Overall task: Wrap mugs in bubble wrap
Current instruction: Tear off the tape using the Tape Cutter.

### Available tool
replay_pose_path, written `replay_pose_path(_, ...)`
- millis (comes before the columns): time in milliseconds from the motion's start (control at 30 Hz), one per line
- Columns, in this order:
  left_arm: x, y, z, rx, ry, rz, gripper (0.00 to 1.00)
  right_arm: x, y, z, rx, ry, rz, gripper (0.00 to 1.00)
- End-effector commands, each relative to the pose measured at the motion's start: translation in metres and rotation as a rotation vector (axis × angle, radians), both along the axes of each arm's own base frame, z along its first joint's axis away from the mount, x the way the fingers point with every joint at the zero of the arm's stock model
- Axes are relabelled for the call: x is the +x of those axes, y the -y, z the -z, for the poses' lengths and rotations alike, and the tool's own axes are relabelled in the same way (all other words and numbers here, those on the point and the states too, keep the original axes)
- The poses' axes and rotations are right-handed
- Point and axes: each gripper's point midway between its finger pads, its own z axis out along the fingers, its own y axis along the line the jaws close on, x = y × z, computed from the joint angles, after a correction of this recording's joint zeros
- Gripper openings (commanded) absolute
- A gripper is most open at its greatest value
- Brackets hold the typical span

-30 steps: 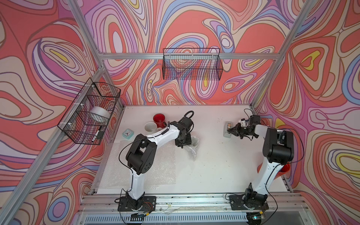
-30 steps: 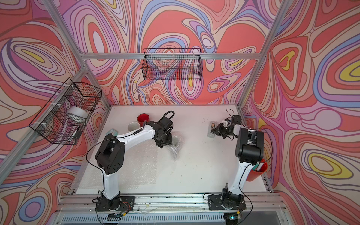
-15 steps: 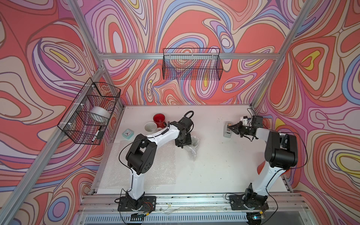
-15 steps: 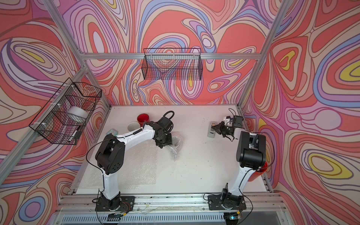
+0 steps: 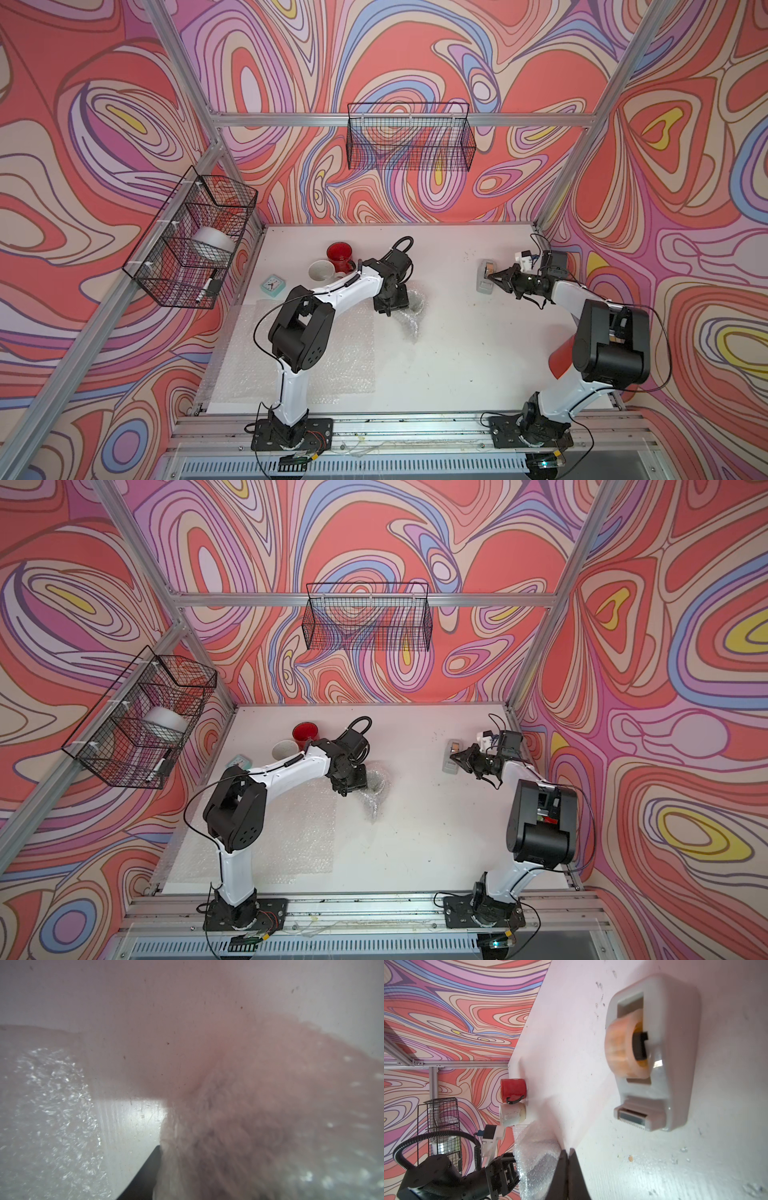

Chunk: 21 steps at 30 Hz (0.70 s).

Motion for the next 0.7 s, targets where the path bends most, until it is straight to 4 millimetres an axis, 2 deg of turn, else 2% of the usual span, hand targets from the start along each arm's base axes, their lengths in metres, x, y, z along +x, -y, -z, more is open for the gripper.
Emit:
replay_pose_path(0, -0.010, -0.015, 0.020, 0.068, -0.069, -0.029, 0.50, -0.019, -0.009, -0.002, -0.003, -0.022, -0.036, 0.00)
replay_pose_path(433, -0.011, -0.016, 0.020, 0.071, -0.072, -0.025, 0.50, -0.058, -0.021, 0.012, -0.072, -0.123, -0.040, 0.00)
replay_pose_path(667, -0.012, -0.015, 0.020, 0.063, -0.073, -0.034, 0.50, -0.067, -0.024, 0.024, -0.090, -0.164, -0.053, 0.00)
